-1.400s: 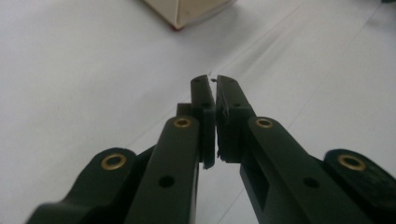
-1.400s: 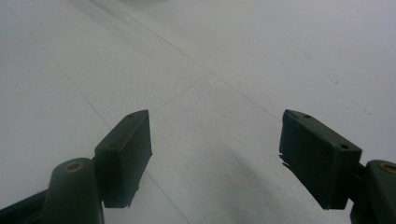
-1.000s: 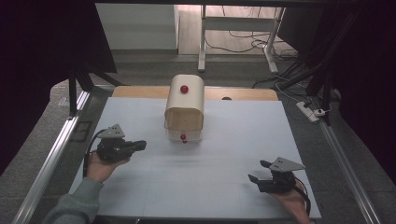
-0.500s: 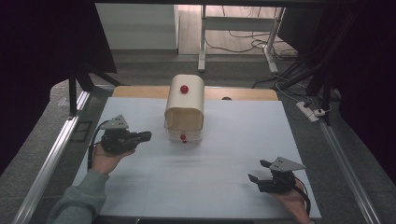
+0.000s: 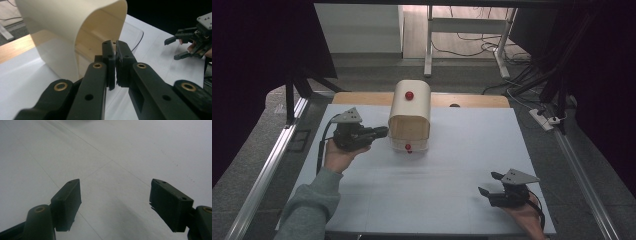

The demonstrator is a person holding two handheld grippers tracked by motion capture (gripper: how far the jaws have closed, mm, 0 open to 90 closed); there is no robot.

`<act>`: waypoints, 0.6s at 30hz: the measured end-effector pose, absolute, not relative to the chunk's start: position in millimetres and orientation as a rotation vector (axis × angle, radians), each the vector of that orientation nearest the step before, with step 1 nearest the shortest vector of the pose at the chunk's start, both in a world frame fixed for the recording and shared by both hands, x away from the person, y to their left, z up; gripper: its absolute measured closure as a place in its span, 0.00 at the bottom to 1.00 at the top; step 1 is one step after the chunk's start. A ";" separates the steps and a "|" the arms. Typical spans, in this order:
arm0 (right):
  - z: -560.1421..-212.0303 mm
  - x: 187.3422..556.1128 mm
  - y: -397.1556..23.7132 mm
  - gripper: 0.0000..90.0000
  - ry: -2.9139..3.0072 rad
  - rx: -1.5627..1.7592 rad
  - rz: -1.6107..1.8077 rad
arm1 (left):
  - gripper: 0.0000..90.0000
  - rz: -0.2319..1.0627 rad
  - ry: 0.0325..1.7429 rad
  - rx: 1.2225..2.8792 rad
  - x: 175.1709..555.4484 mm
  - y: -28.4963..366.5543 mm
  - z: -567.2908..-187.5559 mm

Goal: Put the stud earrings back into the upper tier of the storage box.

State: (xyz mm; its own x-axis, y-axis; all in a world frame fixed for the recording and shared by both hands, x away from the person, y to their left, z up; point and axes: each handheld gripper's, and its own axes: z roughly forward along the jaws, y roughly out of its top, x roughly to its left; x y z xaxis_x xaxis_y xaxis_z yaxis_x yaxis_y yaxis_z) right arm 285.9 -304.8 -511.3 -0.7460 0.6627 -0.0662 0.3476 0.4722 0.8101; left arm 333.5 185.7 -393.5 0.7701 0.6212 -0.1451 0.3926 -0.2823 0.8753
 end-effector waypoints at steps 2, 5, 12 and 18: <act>-511.7 285.4 -305.0 0.27 2.346 0.846 1.172 | 0.96 0.268 0.763 1.912 335.1 182.0 -392.4; -511.6 285.2 -305.4 0.27 2.345 0.846 1.178 | 0.96 0.260 0.758 1.917 338.4 175.4 -391.8; -511.6 284.7 -305.2 0.27 2.350 0.848 1.163 | 0.96 0.243 0.757 1.923 348.8 161.0 -394.3; -512.4 284.9 -305.3 0.27 2.354 0.849 1.159 | 0.95 0.231 0.752 1.918 355.5 150.1 -395.8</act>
